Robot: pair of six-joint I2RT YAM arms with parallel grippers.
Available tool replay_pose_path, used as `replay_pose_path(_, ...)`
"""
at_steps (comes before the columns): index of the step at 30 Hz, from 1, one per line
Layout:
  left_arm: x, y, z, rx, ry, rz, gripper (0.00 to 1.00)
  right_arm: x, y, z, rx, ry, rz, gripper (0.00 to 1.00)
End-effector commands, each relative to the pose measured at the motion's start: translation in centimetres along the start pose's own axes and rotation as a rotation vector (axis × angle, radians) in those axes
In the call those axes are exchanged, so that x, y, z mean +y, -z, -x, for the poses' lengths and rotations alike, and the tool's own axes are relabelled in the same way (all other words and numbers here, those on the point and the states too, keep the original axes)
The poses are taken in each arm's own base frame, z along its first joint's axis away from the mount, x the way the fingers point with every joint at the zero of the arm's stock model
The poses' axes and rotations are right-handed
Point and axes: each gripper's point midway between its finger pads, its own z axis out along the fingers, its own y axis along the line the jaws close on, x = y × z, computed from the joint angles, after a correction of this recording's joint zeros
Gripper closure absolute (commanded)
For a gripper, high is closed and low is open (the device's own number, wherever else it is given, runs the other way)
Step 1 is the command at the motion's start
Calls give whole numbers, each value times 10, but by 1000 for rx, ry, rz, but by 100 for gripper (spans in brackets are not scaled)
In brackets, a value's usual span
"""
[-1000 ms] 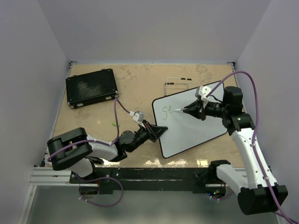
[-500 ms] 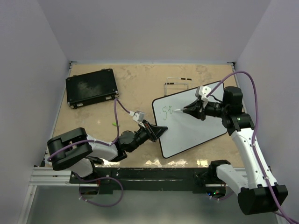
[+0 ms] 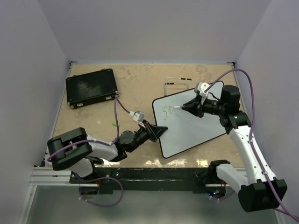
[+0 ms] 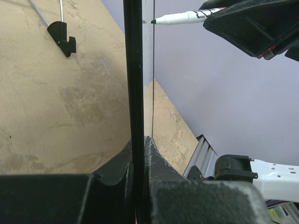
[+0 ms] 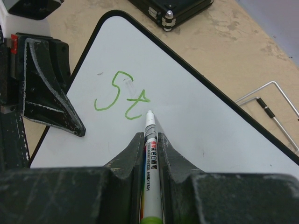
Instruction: Write a sentence on the whiteboard
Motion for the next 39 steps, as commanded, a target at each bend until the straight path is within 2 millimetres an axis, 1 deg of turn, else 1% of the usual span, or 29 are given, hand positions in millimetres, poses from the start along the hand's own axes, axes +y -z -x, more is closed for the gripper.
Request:
replay_pose_path(1,-6,-3,-4,19,-91,-38,100,-8,-3,6,-26,1,-37,100)
replay_pose_path(9,-8,-4,-4,18,-91,-45,100,-9,-5,-4,8,2,-37,100)
replay_pose_path(10,-8,-4,-3,16,-91,-46,100,-6,-5,-9,24,-8,-30,100)
replay_pose_path(15,-7,-3,-3,17,-93,-42,100,2,-1,-20,63,-3,-7,100)
replay_pose_path(21,-7,-3,-4,17,-93,-42,100,7,1,-27,87,3,11,100)
replay_pose_path(27,-7,-2,-4,17,-93,-42,100,5,1,-21,76,11,11,100)
replay_pose_path(33,-6,-3,-6,23,-94,-41,100,-6,-1,-6,45,18,-24,100)
replay_pose_path(39,-6,-3,-7,27,-96,-43,100,-17,-3,4,25,21,-70,100)
